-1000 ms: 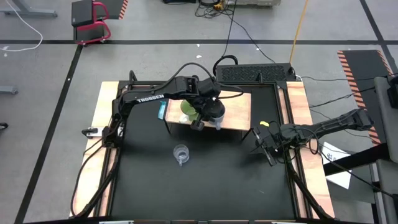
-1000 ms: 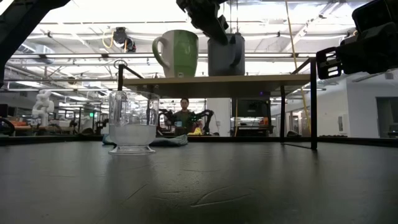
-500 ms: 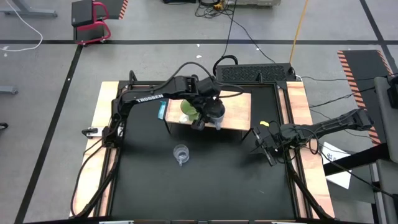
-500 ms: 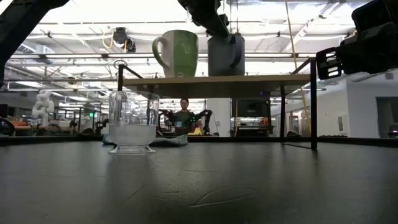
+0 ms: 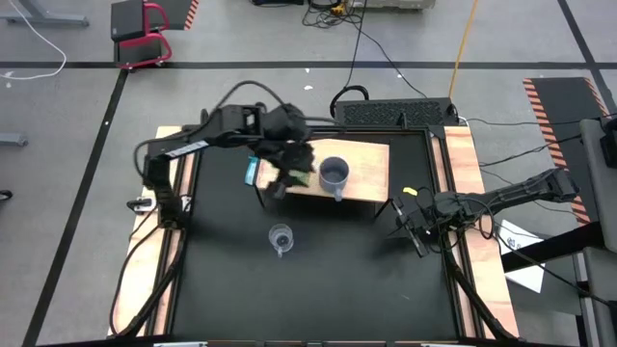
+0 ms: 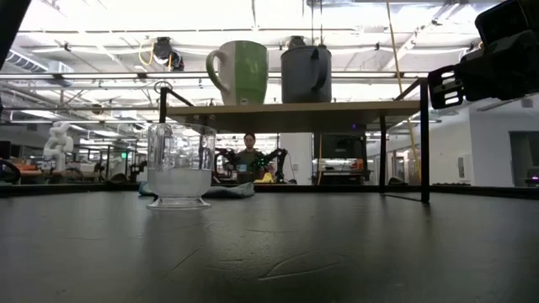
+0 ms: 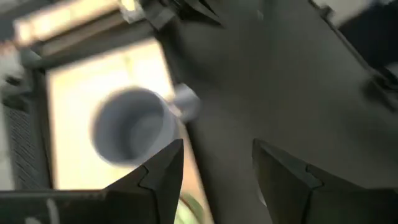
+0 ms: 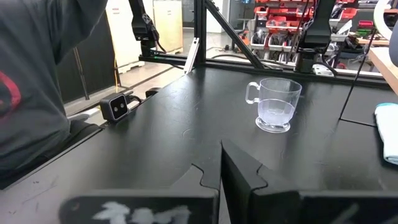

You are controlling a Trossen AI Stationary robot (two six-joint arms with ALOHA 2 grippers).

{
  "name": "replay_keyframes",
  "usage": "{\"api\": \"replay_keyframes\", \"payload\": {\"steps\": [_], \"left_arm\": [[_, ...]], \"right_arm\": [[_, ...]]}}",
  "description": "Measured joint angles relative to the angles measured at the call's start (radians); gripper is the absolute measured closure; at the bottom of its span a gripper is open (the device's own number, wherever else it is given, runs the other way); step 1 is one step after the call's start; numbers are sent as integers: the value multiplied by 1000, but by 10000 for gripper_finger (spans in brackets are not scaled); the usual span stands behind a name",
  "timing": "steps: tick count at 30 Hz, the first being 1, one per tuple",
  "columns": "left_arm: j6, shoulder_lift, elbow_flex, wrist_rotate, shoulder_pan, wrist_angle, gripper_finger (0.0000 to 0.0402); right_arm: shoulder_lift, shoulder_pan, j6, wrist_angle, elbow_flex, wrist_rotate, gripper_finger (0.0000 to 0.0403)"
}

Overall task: Stack small to large cups/mugs on shelf
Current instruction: Put the transparent cup on the shelf

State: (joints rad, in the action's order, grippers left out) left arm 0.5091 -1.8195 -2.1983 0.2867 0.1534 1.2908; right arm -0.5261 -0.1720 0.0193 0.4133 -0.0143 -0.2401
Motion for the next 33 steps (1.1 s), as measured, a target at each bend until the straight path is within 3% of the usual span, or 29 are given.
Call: {"api": "replay_keyframes", "payload": {"steps": [4, 10, 19, 25, 33], "left_arm": [[-11, 52, 69, 7, -31, 126, 250], [61, 190, 349, 7, -79, 80, 384], [10, 489, 831, 47, -63, -306, 399], [-49, 709, 1115, 82, -121, -685, 400], [-134, 924, 1425, -63, -237, -1032, 401]], "right_arm": [[0, 0, 1, 1, 0, 0, 403], [0, 0, 9, 5, 0, 0, 403], [0, 0, 5, 24, 0, 0, 403], [0, 0, 1, 24, 0, 0, 403], [-3, 0, 2, 28, 0, 1, 403]]}}
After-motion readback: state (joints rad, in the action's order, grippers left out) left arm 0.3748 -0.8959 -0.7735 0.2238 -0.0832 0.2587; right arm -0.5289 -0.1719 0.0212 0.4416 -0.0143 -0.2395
